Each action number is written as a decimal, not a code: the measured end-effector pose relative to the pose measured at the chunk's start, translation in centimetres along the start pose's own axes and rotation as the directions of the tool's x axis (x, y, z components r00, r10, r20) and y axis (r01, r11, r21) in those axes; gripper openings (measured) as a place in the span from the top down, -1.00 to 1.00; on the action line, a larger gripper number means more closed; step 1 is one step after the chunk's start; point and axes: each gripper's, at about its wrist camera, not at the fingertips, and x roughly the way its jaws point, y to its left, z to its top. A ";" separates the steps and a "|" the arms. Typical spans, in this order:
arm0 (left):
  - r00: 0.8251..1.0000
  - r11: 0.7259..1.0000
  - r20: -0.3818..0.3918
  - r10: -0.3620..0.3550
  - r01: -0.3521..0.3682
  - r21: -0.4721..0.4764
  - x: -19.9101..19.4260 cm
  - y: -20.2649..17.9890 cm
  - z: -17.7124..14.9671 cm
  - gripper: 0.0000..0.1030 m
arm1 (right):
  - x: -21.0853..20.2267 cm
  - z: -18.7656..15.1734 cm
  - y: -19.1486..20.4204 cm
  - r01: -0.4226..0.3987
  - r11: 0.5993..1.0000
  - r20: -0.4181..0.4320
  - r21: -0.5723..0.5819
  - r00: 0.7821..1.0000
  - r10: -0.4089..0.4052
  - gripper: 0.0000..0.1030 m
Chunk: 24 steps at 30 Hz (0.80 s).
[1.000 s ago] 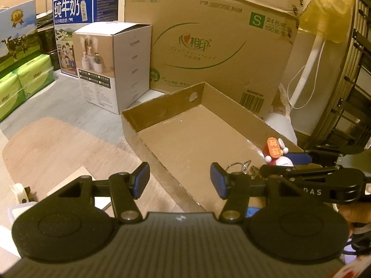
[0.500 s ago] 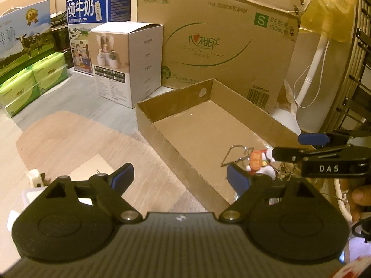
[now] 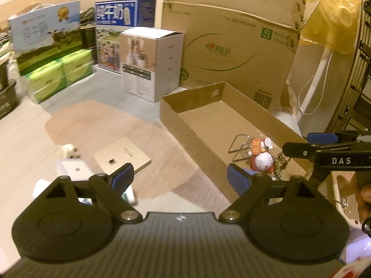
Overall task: Organize rigid objects
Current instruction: 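Move both tools back toward the remote, clip and pill bottle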
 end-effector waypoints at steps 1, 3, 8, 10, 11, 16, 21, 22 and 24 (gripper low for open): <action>1.000 1.000 0.001 0.008 -0.008 -0.004 -0.5 0.2 -0.3 -0.66 | -0.3 -0.1 0.4 -0.004 1.000 0.002 -0.003 1.000 0.004 -0.51; 1.000 1.000 0.003 0.019 -0.019 -0.010 -1.5 0.8 -0.8 -0.66 | -0.7 -0.4 1.2 -0.012 1.000 0.002 -0.006 1.000 0.012 -0.51; 0.998 0.997 0.007 0.068 -0.068 -0.024 -3.7 2.4 -2.5 -0.67 | -1.7 -1.0 3.2 -0.035 0.999 0.005 -0.014 0.999 0.035 -0.51; 0.996 0.996 0.005 0.087 -0.087 -0.035 -4.7 3.3 -3.3 -0.67 | -2.0 -1.3 4.1 -0.047 0.999 0.009 -0.019 0.999 0.047 -0.51; 0.995 0.994 0.003 0.100 -0.099 -0.041 -5.2 3.8 -3.8 -0.67 | -2.2 -1.4 4.6 -0.052 0.998 0.011 -0.021 0.999 0.053 -0.51; 0.989 0.986 -0.010 0.150 -0.151 -0.072 -7.3 6.2 -5.8 -0.69 | -2.7 -2.1 6.7 -0.087 0.996 0.013 -0.030 0.996 0.087 -0.54; 0.980 0.975 -0.021 0.199 -0.200 -0.102 -8.8 8.2 -7.5 -0.70 | -2.8 -2.8 8.6 -0.116 0.992 0.007 -0.048 0.993 0.116 -0.60; 0.978 0.972 -0.022 0.206 -0.208 -0.107 -9.0 8.5 -7.7 -0.70 | -2.9 -2.9 8.9 -0.120 0.992 0.006 -0.050 0.993 0.120 -0.61; 0.975 0.968 -0.027 0.218 -0.220 -0.121 -9.5 9.1 -8.3 -0.70 | -2.9 -3.1 9.5 -0.128 0.990 0.003 -0.053 0.992 0.128 -0.63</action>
